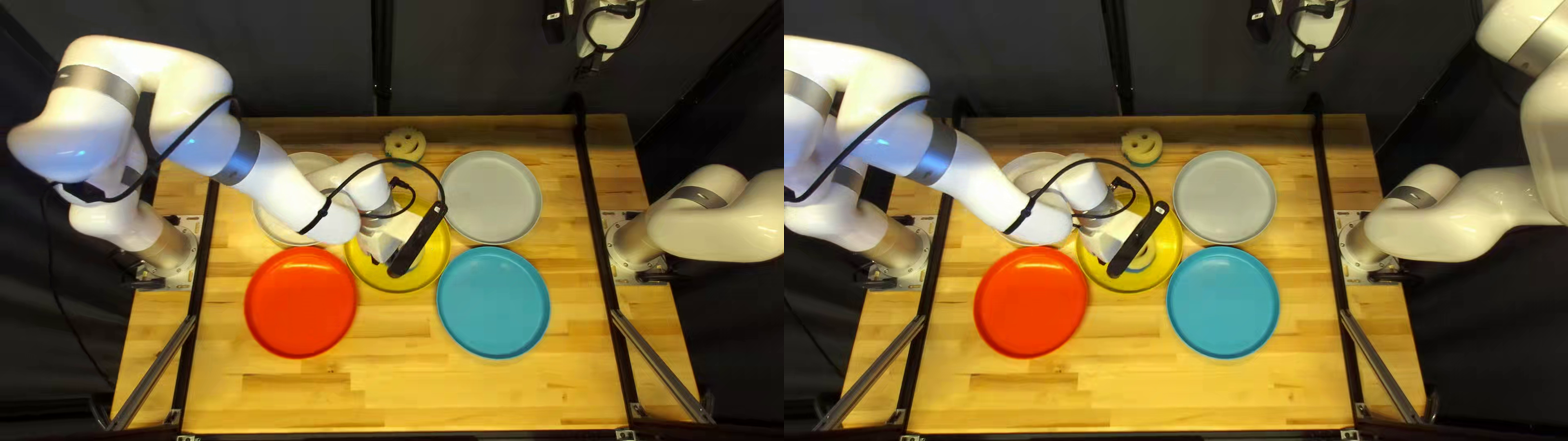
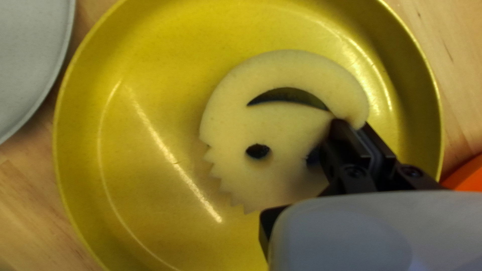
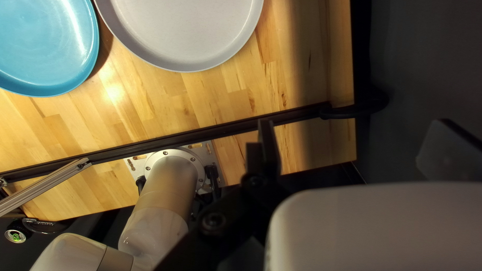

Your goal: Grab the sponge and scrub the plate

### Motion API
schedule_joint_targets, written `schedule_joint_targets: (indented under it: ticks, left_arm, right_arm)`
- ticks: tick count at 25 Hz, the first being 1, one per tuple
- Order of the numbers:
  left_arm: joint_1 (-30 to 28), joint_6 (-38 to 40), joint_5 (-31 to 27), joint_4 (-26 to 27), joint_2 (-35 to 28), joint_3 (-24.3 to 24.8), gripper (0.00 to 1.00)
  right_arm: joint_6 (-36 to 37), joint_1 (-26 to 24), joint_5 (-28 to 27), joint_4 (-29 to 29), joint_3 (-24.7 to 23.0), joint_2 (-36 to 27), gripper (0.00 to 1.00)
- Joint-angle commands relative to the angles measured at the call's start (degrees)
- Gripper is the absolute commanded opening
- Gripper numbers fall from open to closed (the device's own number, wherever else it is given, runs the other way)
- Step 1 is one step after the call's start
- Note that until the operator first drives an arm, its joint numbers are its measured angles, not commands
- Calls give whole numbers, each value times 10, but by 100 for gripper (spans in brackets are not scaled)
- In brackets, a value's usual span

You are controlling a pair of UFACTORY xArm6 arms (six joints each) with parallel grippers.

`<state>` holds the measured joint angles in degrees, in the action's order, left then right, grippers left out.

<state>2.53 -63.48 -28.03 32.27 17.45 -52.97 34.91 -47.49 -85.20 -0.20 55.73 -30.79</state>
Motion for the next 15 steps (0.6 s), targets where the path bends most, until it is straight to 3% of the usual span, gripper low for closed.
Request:
schedule_joint_targets:
  ticks: [1,7,15]
  left_arm:
    - [19,-7,-8,-5,11,-17,0]
    - [14,18,-15,-31,20,-41,0]
    - [-47,75,2,-53,6,-23,0]
  right_arm:
    - [0,0,0,0,0,0,100]
    - [0,0,0,0,0,0,100]
    - [0,0,0,0,0,0,100]
